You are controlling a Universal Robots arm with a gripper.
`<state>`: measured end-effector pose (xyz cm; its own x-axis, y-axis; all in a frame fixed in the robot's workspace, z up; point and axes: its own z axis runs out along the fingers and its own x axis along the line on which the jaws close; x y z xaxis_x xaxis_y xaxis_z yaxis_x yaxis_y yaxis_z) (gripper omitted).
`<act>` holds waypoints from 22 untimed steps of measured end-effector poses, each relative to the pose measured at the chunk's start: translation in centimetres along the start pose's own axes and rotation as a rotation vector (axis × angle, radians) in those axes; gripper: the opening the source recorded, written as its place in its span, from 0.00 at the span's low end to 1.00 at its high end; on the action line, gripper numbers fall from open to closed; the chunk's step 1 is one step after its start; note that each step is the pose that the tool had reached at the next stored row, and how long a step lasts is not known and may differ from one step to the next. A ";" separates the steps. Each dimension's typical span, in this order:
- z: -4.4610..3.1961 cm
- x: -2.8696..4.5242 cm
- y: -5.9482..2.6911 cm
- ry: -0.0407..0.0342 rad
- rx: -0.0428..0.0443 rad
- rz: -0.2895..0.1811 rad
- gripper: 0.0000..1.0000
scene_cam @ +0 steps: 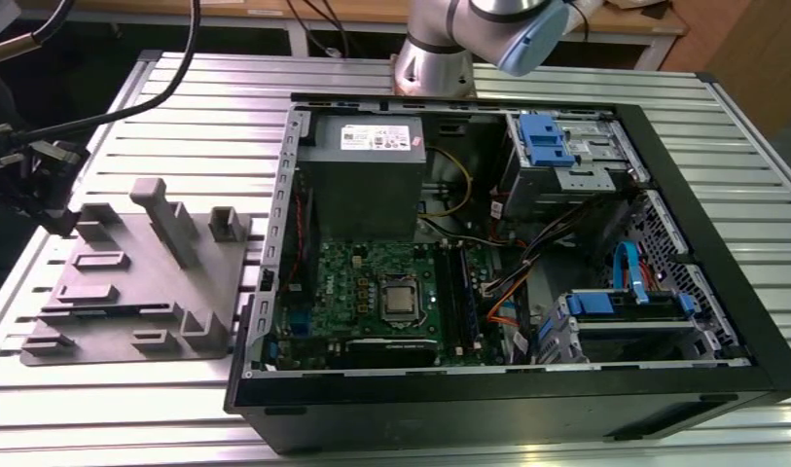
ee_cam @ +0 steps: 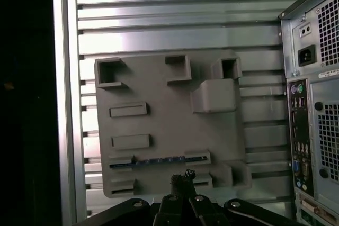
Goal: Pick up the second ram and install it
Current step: 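Reach for the second ram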
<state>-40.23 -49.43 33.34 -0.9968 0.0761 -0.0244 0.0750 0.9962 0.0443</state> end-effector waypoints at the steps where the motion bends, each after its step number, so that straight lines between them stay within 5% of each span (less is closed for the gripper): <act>1: 0.17 0.07 -0.04 -0.0002 -0.0001 0.000 0.07; 15: 2.64 0.61 -0.68 0.0001 0.0000 0.000 0.07; 22: 3.28 0.69 -1.42 -0.0001 -0.0001 0.000 0.07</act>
<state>-40.93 -50.65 29.99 -0.9968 0.0763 -0.0244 0.0751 0.9962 0.0444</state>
